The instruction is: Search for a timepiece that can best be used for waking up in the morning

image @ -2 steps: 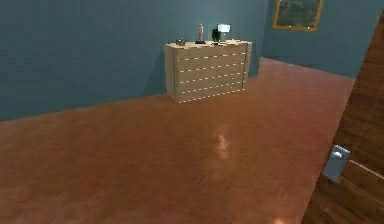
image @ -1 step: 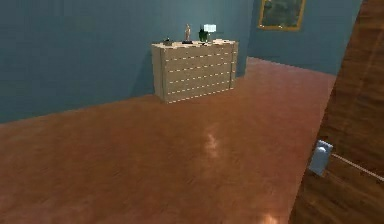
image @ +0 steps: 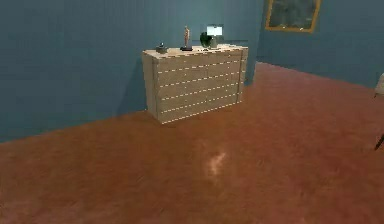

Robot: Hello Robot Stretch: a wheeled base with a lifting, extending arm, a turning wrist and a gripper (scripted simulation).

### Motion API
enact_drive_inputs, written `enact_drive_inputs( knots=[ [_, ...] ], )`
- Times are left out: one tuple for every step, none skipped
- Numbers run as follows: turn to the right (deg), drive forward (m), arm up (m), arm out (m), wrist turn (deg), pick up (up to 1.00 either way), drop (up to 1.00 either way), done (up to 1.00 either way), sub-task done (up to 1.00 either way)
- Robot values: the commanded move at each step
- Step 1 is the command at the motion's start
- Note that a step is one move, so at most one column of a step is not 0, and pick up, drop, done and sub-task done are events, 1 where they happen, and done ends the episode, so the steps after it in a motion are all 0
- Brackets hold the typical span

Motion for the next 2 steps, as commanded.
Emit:
enact_drive_inputs(
  knots=[
    [39.0, 0.00, 0.00, 0.00, 0.0, 0.00, 0.00, 0.00, 0.00],
    [0.0, 0.80, 0.00, 0.00, 0.0, 0.00, 0.00, 0.00, 0.00]
  ],
)
